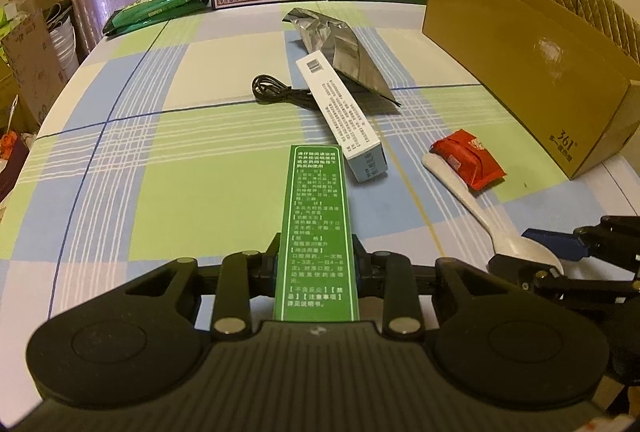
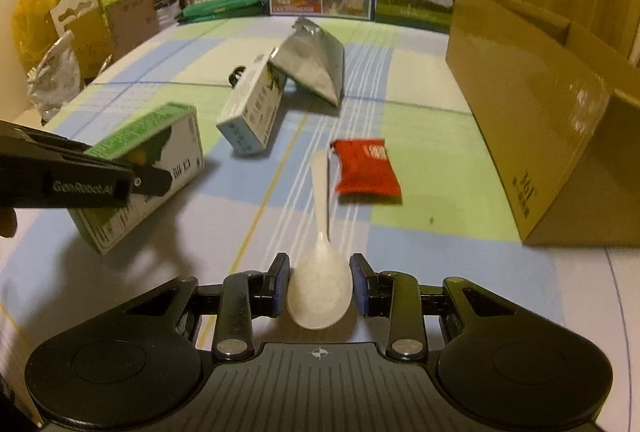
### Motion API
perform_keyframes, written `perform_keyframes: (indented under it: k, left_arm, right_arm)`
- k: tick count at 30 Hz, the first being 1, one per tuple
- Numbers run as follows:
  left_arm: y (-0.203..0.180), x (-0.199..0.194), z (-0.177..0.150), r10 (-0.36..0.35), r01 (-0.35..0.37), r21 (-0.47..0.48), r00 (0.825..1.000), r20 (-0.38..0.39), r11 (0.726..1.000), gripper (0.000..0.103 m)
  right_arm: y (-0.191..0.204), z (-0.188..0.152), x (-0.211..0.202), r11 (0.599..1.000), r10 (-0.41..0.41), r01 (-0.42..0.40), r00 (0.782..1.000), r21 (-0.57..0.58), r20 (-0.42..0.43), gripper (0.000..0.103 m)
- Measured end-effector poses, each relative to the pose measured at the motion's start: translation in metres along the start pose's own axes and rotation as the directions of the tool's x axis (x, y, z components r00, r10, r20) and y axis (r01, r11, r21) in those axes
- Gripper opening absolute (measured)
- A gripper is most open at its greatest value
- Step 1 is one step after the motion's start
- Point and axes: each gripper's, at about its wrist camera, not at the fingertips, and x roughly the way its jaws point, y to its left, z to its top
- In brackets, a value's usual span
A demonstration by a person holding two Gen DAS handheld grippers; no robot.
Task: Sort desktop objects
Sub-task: 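Lift the green box with the left gripper while the right lifts the spoon, then carry the green box and spoon with both grippers over the cardboard box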
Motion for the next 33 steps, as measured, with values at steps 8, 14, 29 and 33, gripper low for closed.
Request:
perform_keyframes:
  k: [8,14,29,33]
  left_arm:
    - [0.001,0.002,0.0,-0.006,0.006,-0.007,1.0,-0.005,1.0,0.025]
    - [0.001,0.002,0.0,-0.005,0.005,-0.008,1.0,-0.004,1.0,0.025]
    - [0.002,-0.011,0.005,-0.002,0.003,-0.029,0.999,0.04,1.0,0.025]
    - [-0.001,-0.02,0.009,0.003,-0.001,-0.025,0.998,0.056,1.0,0.025]
  right_arm:
    - [0.0,-0.005,-0.003,1.0,-0.016,0.017,1.0,-0.01,0.004,0.038]
    - [-0.001,-0.005,-0.003,1.0,-0.015,0.015,1.0,0.008,-0.003,0.038]
    - [0.001,0.005,-0.026,1.0,-0.001,-0.001,0.993,0.009,0.119,0.03]
    - [0.002,0.011,-0.03,1.0,0.008,-0.01,0.991,0.017,0.133,0.03]
